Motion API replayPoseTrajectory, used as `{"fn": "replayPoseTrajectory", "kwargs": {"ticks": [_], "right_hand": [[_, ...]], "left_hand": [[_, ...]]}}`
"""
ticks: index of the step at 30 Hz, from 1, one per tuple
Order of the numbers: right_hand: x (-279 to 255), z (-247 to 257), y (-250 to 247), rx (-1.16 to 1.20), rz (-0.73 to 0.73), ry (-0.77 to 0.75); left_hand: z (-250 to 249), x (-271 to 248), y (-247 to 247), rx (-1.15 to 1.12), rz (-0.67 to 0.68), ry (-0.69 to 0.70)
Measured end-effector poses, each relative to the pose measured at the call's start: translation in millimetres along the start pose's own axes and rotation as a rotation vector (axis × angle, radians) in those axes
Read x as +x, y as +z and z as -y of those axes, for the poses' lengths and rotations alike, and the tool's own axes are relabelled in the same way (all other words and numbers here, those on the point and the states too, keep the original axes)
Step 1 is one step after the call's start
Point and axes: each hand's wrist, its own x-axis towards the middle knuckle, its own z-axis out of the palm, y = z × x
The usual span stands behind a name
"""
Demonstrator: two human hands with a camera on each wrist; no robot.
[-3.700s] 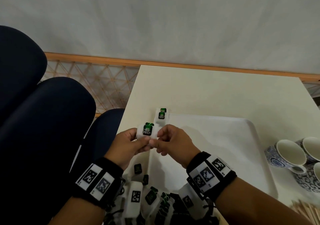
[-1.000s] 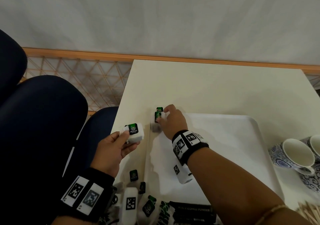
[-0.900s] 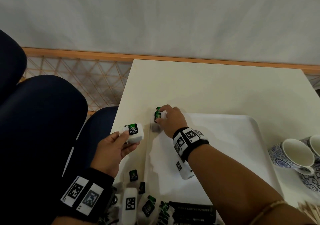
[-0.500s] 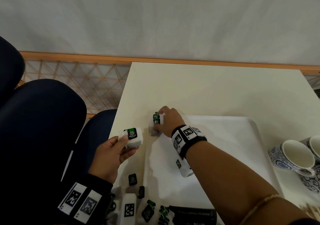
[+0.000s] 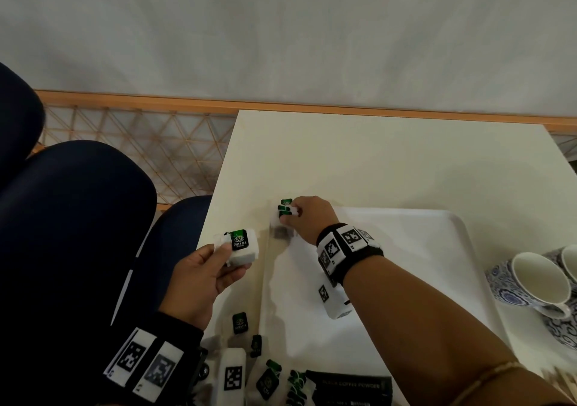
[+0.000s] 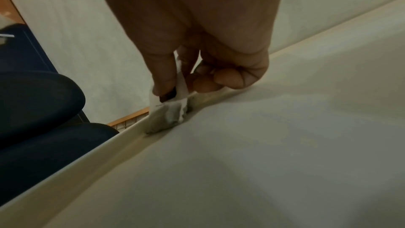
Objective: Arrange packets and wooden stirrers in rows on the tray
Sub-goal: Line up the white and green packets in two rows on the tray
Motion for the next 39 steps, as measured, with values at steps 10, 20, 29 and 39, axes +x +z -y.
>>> {"fn": "replayPoseTrajectory", "kwargs": {"ticks": [10, 20, 29, 39], "right_hand": [[-1.2, -3.1, 8.1, 0.178, -0.103, 0.051], [-14.3, -8.7, 22.3, 0.272, -0.098, 0.07], [-15.2, -11.7, 25.2, 0.272, -0.152, 0.117], [-20.3, -3.9, 22.8, 0.245, -0.199, 0.078]], "left_hand": [[-2.1, -1.2, 0.8, 0.007, 0.01, -0.003], [-2.0, -2.3, 7.5, 0.0, 0.03, -0.013], [-1.9, -2.4, 3.8, -0.003, 0.022, -0.006], [-1.7, 1.0, 8.9, 0.023, 0.046, -0.005]]}}
